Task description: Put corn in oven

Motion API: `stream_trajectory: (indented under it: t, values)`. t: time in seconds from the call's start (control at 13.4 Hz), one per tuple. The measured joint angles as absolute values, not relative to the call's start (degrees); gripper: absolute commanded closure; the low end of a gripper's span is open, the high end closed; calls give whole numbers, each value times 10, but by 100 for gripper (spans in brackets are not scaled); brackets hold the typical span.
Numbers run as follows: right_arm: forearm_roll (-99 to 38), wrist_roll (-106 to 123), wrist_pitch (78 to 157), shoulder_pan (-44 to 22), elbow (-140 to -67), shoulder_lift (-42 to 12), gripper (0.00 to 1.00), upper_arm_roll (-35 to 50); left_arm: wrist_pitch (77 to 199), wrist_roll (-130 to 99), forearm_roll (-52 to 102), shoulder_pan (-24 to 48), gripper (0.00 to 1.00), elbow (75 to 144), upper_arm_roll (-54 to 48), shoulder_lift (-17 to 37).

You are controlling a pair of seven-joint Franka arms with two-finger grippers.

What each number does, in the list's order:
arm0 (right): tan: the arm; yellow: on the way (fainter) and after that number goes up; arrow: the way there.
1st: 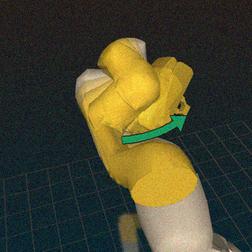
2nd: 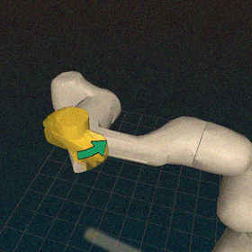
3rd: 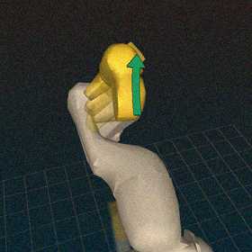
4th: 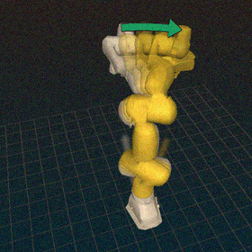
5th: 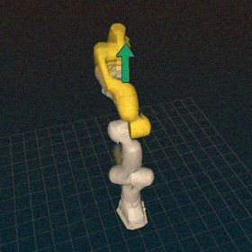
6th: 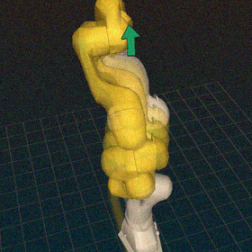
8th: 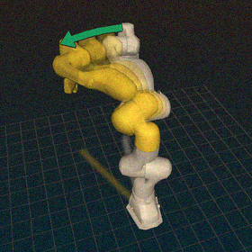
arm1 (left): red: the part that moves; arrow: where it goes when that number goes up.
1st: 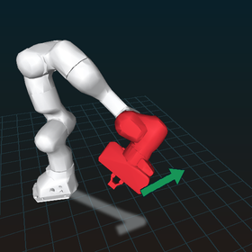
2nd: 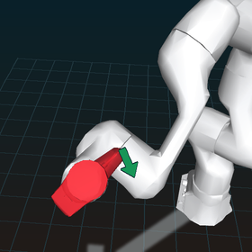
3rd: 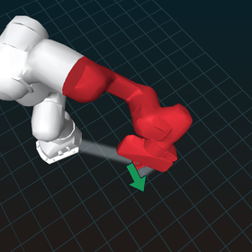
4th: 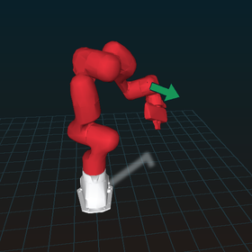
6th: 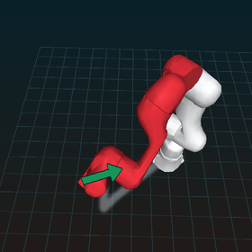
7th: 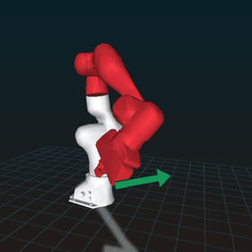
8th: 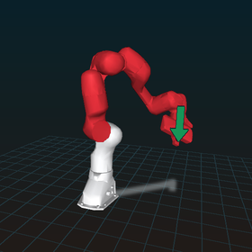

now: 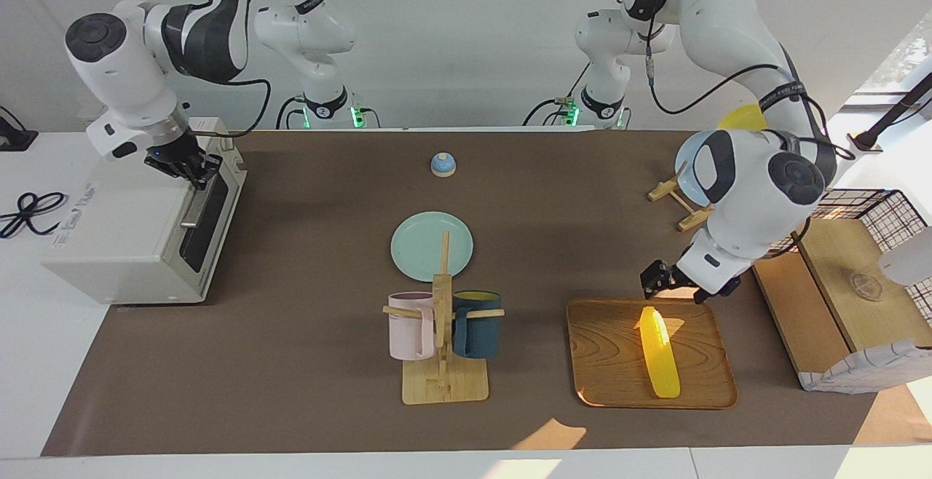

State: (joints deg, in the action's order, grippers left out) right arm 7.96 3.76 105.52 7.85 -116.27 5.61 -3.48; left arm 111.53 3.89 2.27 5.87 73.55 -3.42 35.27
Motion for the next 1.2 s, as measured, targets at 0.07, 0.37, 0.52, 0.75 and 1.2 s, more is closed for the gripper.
stream_trajectory:
  t: [0.07,0.37,0.52,0.75,1.2]
  values:
    - [80,38,1064,84,-1169,56,100,-35,1137,55,22,58,0,718,-34,380]
    - [77,38,1071,89,-1178,57,100,-34,1179,89,2,56,0,701,-34,420]
    - [66,38,1079,89,-1185,62,100,-33,1189,99,0,56,0,701,-34,426]
    - [43,26,1096,67,-1203,68,100,-29,1207,105,-3,57,0,701,-35,442]
    - [14,-44,1212,-3,-1248,13,100,-18,1218,111,-5,57,69,700,-36,453]
